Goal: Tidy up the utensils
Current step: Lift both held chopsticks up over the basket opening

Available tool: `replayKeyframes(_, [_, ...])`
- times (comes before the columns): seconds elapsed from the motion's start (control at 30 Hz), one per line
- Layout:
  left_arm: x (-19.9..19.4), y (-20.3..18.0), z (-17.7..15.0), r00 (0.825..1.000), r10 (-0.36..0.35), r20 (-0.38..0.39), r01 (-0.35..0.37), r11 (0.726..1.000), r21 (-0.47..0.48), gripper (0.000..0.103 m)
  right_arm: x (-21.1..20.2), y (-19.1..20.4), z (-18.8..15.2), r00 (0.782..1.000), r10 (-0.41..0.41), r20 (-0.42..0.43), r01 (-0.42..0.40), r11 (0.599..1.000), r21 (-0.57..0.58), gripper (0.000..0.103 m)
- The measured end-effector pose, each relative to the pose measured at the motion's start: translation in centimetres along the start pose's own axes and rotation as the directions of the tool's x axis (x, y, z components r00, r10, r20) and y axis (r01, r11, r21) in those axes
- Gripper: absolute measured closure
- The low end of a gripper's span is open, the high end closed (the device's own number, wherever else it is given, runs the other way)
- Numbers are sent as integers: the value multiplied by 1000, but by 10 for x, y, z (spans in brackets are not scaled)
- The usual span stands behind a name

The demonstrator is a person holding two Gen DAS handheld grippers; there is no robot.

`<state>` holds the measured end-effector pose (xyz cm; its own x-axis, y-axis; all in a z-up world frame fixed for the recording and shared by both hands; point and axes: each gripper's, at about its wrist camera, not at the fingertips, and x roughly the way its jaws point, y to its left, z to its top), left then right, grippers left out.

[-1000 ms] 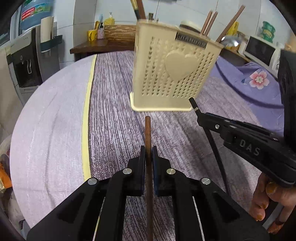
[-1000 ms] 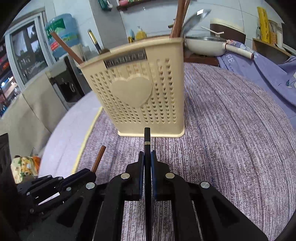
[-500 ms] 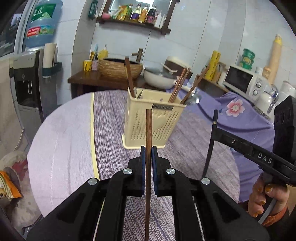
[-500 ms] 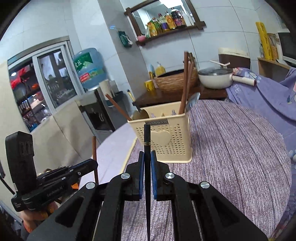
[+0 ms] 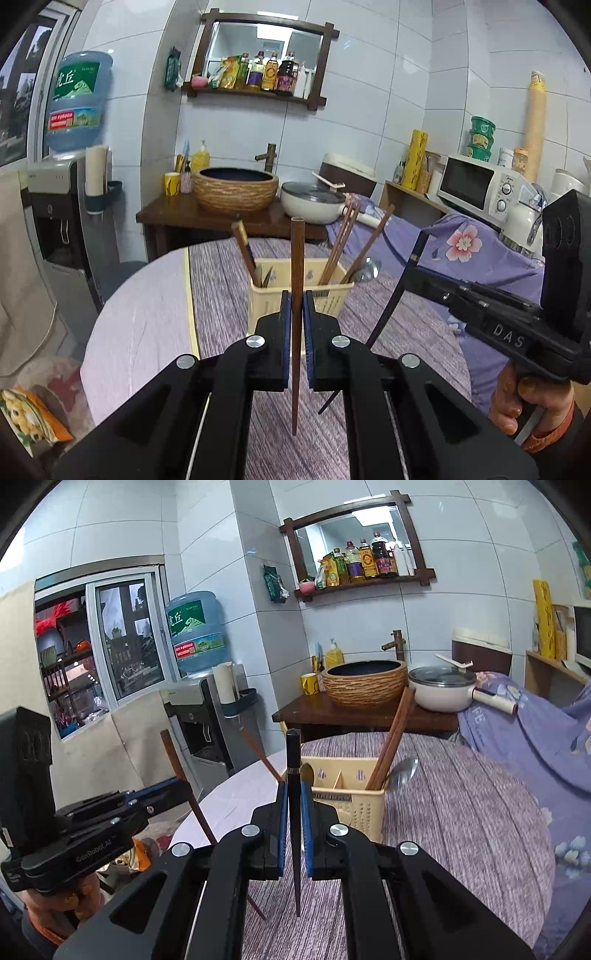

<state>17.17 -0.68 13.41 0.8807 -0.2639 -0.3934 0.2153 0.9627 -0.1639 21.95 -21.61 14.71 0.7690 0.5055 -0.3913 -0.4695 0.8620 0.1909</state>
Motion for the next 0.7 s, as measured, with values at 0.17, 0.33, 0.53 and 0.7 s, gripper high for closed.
replayKeyframes(0.17, [5,-9,47,999,7,48,-8,1000,20,96,-1,-4,35,999,-16,35,17,1000,-7,96])
replayKeyframes(0.33, [7,-15,93,992,26,126,-27,1000,3,97,-7,-7,79,991,-58,122,60,998,-10,96])
replayKeyframes(0.53, [27,-23,136,973,73,220,-73,997,-6,96,0,-8,117,969,-122,216,127,992,-9,96])
replayKeyframes(0.7, [63,-23,132,964,114,239,-117,993,-3,96,28,-12,107,955,-185,234,198,980,-35,96])
